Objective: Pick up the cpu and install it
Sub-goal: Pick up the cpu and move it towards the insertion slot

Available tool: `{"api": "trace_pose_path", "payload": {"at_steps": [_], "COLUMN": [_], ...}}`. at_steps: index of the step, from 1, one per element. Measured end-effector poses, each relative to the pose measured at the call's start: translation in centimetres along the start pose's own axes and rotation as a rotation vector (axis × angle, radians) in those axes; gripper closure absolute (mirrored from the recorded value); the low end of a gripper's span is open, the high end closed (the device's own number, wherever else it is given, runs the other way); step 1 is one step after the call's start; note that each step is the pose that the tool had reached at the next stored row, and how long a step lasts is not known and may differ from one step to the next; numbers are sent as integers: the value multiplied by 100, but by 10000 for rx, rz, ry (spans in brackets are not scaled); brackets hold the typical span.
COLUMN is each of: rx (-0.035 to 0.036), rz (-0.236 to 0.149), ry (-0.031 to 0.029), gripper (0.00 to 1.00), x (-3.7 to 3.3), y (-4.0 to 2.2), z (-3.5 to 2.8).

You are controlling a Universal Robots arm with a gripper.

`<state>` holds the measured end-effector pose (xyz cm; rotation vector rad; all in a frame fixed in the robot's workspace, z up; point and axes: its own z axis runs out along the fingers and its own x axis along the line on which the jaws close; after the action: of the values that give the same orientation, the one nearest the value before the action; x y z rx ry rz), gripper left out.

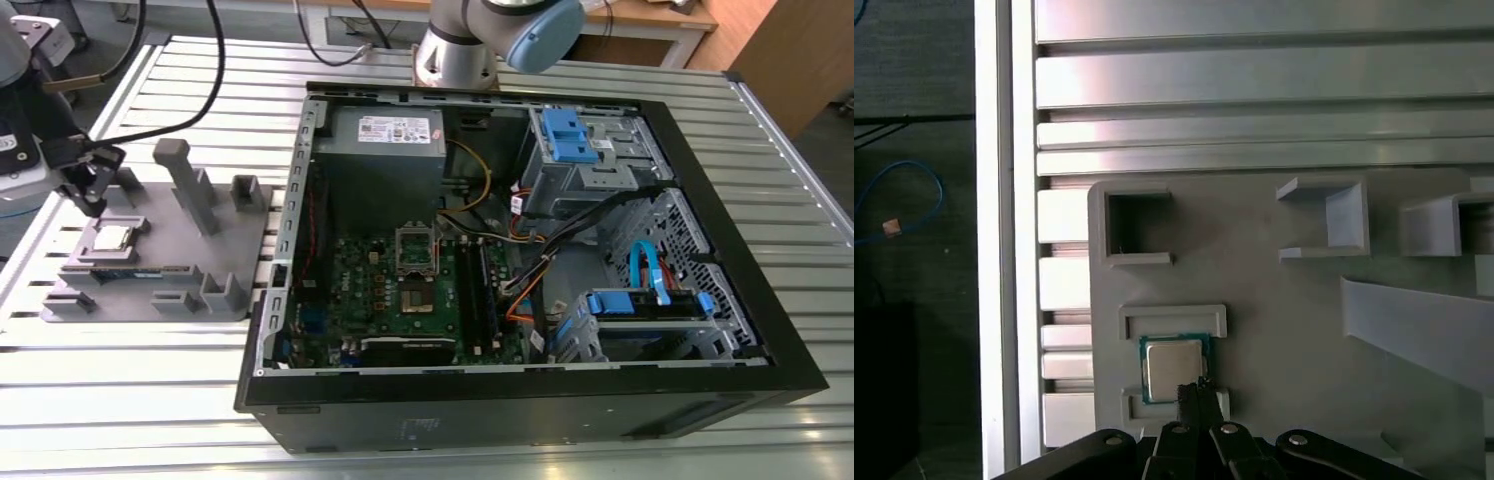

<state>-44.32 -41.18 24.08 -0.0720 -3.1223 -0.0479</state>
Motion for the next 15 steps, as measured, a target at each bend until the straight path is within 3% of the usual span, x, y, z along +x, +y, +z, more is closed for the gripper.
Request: {"api": "trace_pose_path", "payload": {"at_steps": [9,13,15], "rx": [-2,-8,-7], "rz": [-53,-67,-71], "ry": [-100,-176,-180], "gripper": [89,89,89], "x": [36,44,50], "y": [-6,-7,-9], "z": [87,118,136]}}
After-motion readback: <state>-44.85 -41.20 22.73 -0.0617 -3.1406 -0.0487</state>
